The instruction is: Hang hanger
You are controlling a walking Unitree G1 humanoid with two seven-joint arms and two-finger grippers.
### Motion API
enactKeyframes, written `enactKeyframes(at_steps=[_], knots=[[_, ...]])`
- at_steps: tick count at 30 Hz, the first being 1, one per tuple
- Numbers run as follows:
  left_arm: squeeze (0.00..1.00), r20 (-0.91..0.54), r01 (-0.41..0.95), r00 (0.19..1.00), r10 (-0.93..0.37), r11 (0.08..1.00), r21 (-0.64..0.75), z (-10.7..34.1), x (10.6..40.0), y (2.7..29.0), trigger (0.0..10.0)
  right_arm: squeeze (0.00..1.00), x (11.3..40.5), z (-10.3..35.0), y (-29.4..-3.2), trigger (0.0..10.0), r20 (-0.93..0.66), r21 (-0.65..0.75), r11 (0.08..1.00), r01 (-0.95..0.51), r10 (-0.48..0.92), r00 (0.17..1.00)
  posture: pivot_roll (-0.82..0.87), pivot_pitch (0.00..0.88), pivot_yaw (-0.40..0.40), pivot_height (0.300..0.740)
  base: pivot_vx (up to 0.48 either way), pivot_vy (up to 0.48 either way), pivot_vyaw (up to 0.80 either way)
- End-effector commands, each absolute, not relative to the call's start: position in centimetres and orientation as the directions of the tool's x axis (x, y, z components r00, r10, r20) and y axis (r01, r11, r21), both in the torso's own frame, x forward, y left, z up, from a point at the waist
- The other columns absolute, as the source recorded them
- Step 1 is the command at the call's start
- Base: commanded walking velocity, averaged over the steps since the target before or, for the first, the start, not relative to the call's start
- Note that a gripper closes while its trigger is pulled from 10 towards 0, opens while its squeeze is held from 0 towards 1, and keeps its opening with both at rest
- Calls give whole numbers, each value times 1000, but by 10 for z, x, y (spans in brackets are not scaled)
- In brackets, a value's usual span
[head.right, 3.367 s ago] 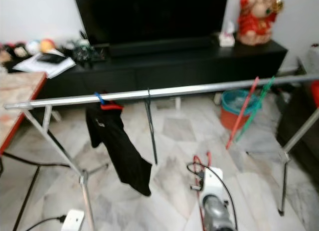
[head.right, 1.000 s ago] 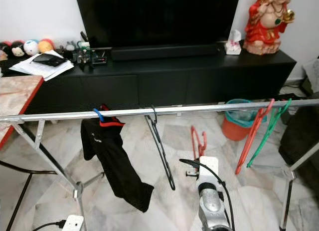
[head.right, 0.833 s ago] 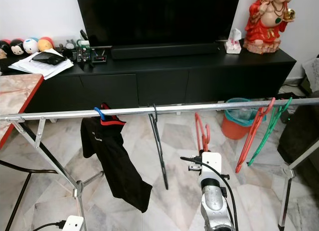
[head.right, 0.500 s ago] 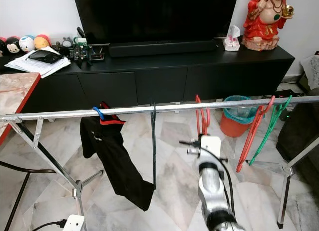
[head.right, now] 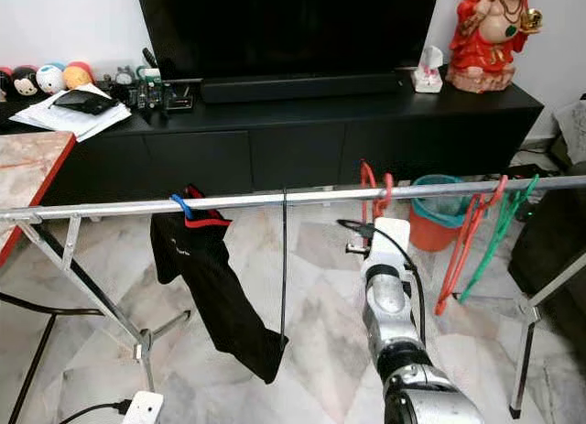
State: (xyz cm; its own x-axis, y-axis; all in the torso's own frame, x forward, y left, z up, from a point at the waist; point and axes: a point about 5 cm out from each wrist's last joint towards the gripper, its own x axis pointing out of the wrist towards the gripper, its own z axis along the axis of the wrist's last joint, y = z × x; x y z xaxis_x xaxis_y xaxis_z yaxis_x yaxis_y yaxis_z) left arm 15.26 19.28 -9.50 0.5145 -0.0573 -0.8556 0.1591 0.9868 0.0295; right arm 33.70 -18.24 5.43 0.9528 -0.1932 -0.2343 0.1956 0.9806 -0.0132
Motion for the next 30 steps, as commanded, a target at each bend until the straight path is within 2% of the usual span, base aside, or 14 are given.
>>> enactKeyframes(at_steps=[1, 9, 10, 12, 13, 30], knots=[[0, -870, 161, 490, -53, 987, 31, -97, 147, 194, 10000, 0, 339, 55, -180, 10000, -252, -15, 983, 183, -181, 951, -25, 0, 30, 740, 0, 0, 0], [0, -873, 164, 484, -56, 986, 28, -98, 144, 195, 10000, 0, 338, 47, -171, 10000, -325, 4, 991, 131, -123, 938, -25, 0, 29, 740, 0, 0, 0], [0, -874, 163, 484, -54, 986, 29, -98, 143, 196, 10000, 35, 338, 47, -170, 10000, -320, 14, 993, 121, -110, 941, -25, 0, 29, 740, 0, 0, 0], [0, -874, 162, 484, -53, 986, 30, -98, 143, 196, 10000, 35, 338, 47, -169, 10000, -315, 21, 993, 115, -103, 943, -25, 0, 29, 740, 0, 0, 0], [0, -874, 160, 484, -50, 987, 32, -98, 143, 197, 10000, 1000, 338, 48, -169, 10000, -312, 21, 993, 114, -102, 945, -25, 0, 29, 740, 0, 0, 0], [0, -877, 159, 478, -50, 987, 30, -99, 140, 196, 10000, 1000, 338, 61, -174, 10000, -168, 15, 992, 125, -121, 978, -31, 0, 24, 740, 0, 0, 0]])
